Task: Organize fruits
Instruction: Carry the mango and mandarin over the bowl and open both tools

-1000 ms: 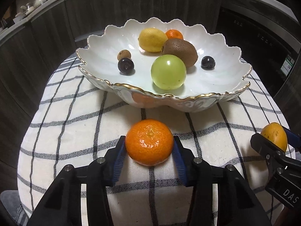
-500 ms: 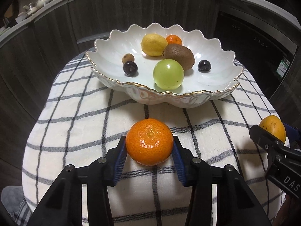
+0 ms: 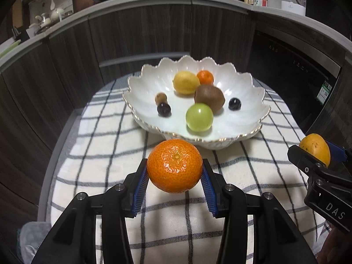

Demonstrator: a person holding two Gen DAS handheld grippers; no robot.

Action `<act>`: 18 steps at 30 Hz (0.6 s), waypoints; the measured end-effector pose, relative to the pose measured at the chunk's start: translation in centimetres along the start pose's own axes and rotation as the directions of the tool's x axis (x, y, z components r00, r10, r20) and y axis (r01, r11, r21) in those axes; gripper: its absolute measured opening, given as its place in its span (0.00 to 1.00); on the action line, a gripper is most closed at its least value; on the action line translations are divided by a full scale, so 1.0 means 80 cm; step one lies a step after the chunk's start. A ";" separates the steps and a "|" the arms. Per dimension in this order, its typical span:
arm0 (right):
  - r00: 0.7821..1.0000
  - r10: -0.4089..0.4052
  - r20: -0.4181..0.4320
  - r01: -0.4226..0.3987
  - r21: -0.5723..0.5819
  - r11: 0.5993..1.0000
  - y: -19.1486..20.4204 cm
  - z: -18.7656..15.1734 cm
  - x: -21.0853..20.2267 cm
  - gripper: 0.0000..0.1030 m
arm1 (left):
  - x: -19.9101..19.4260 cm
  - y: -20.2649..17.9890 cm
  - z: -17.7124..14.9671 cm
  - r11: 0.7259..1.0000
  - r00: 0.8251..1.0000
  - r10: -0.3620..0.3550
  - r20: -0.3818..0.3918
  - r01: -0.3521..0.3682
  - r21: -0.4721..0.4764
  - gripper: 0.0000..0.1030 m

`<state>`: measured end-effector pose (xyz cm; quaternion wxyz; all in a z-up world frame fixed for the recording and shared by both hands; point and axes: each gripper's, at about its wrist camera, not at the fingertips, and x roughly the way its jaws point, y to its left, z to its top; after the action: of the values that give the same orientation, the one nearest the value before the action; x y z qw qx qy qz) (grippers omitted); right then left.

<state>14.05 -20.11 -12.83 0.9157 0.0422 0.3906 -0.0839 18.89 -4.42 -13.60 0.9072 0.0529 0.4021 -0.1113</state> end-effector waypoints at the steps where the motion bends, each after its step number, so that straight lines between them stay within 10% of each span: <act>1: 1.000 0.003 0.003 -0.003 -0.001 1.000 0.000 0.002 -0.002 0.76 | -0.003 0.000 0.003 1.000 1.000 0.001 0.004 -0.001 0.001 0.44; 18: 0.997 0.055 0.051 -0.054 -0.033 0.998 0.004 0.088 0.003 0.76 | 0.003 0.007 0.087 1.000 0.999 0.004 0.047 -0.004 0.002 0.44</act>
<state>19.22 -20.83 -8.14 0.9280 0.0363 0.3668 -0.0538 24.15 -5.21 -9.13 0.9167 0.0520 0.3804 -0.1110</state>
